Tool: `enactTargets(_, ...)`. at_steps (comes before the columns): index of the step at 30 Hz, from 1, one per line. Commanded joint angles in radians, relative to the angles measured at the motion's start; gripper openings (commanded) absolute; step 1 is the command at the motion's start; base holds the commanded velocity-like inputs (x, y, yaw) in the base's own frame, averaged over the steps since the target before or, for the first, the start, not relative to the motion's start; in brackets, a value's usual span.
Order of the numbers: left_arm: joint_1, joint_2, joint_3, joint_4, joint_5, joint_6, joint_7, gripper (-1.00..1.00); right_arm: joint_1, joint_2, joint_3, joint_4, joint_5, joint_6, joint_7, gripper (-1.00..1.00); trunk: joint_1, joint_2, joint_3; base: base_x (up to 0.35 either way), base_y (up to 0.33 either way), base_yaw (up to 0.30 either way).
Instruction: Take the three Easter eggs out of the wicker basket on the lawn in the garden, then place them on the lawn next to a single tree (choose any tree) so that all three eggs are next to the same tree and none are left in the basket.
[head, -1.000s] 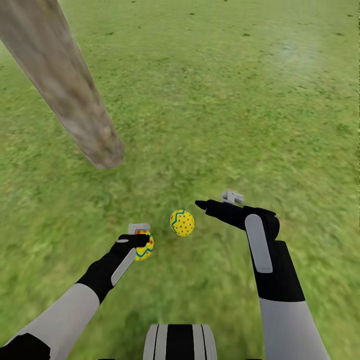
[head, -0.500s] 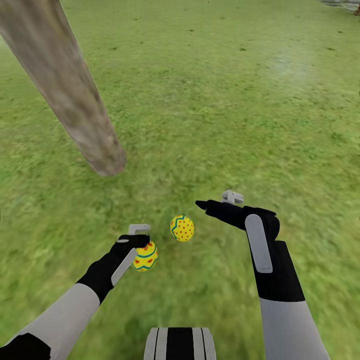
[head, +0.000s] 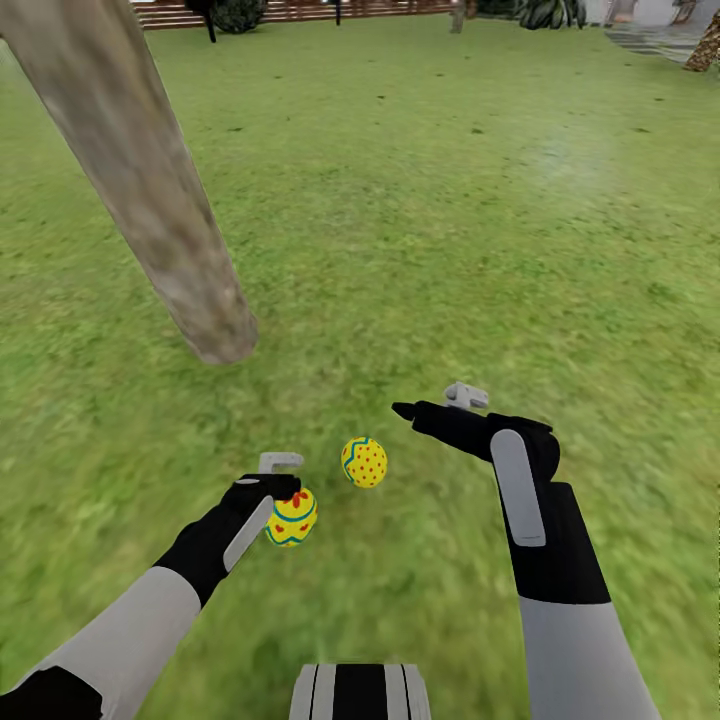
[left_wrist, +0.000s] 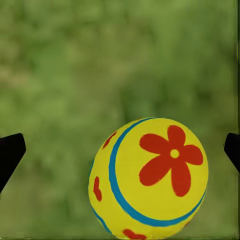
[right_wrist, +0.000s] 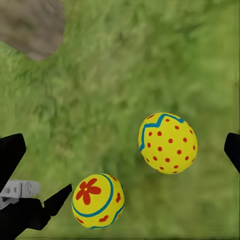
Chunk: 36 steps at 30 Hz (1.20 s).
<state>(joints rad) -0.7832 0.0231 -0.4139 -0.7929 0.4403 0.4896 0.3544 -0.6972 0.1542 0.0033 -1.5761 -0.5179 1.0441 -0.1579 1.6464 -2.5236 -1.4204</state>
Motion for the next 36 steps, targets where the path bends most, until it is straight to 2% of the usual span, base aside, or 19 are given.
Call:
enactTargets(1,-0.001,0.001,-0.006,-0.003,0.011,0.002,0.01,1.0,0.0,0.0,-0.001,0.0,-0.01,0.003,-0.01,1.0,-0.001,0.0,0.003,-0.131,0.0,0.0)
enactTargets(11,-0.001,0.001,-0.005,-0.006,0.011,0.01,0.011,1.0,0.007,-0.004,-0.002,0.004,-0.008,0.003,-0.006,1.0,-0.005,0.002,0.042,-0.035,0.0,0.0)
enactTargets(15,-0.001,0.004,-0.005,-0.009,0.012,0.018,0.011,1.0,0.058,-0.01,0.002,0.004,-0.008,0.003,-0.005,1.0,-0.007,0.003,0.057,-0.187,0.0,0.0)
enactTargets(19,-0.001,0.006,-0.004,-0.053,0.011,0.028,0.011,1.0,0.108,-0.01,0.017,0.003,-0.006,0.003,-0.007,1.0,-0.009,0.004,0.073,-0.073,0.0,0.0)
enactTargets(23,0.001,0.009,-0.004,-0.103,0.011,0.067,0.011,1.0,0.154,-0.01,0.021,0.001,-0.005,-0.046,-0.014,1.0,-0.011,0.005,0.088,-0.019,0.0,0.033)
enactTargets(30,0.001,0.01,-0.001,-0.115,0.011,0.082,0.011,1.0,0.174,-0.008,0.032,0.002,-0.008,-0.083,-0.057,1.0,-0.014,0.007,0.112,-0.003,0.0,0.199)
enactTargets(36,0.0,0.011,0.0,-0.11,0.012,0.098,0.011,1.0,0.175,-0.007,0.067,0.004,-0.007,-0.086,-0.065,1.0,-0.017,0.008,0.128,0.0,0.0,0.167)
